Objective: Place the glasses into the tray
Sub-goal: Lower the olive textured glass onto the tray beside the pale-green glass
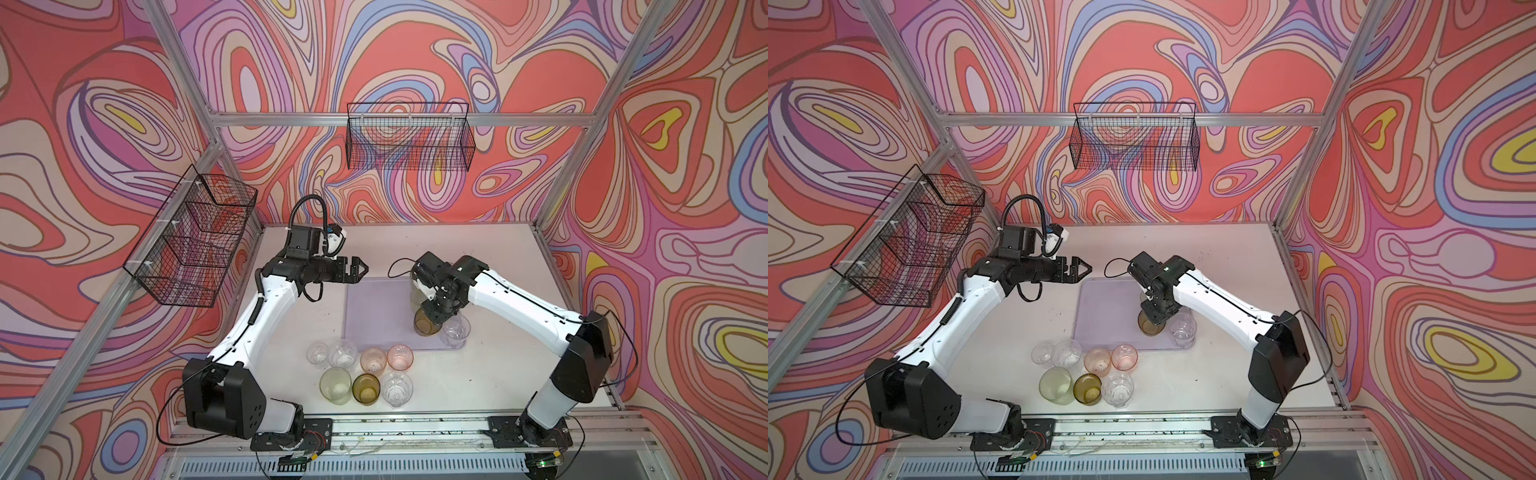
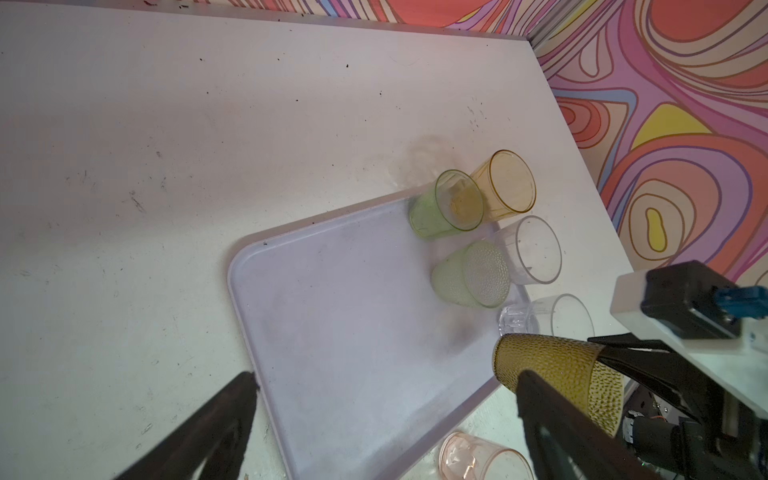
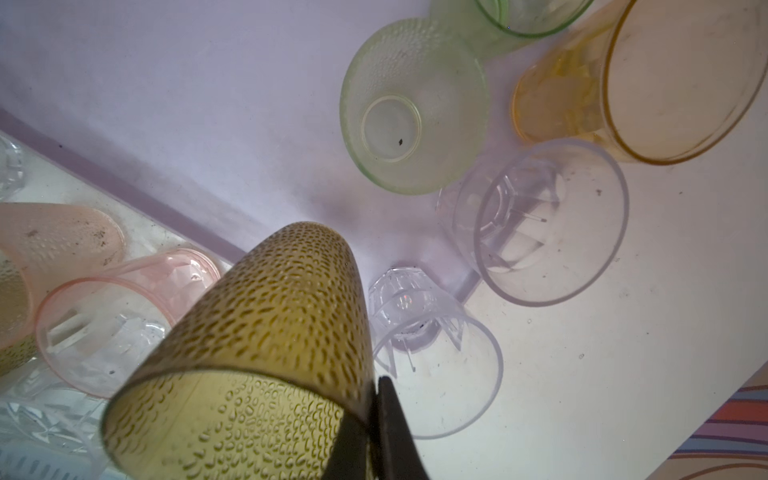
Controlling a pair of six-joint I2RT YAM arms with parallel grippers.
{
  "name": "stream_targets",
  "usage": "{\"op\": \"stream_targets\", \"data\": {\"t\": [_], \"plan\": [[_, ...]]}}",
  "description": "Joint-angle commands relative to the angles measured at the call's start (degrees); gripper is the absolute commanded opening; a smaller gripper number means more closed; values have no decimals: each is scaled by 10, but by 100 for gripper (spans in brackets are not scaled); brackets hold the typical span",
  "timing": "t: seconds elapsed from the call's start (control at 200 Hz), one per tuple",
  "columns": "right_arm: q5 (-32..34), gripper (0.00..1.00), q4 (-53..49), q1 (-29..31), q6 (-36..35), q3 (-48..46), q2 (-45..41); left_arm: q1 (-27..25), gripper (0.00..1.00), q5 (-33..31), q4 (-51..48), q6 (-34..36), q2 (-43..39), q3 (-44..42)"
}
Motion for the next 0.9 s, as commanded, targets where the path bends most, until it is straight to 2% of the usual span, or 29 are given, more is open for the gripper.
{"op": "stream_targets", "data": {"t": [0.0,0.896], "plan": [[-21,0,12,-11,-21,19,21,-1,100,11,2,5,-6,0],[-53,0,7,-53,-41,37,85,-1,100,14,7,5,-14,-4]]}}
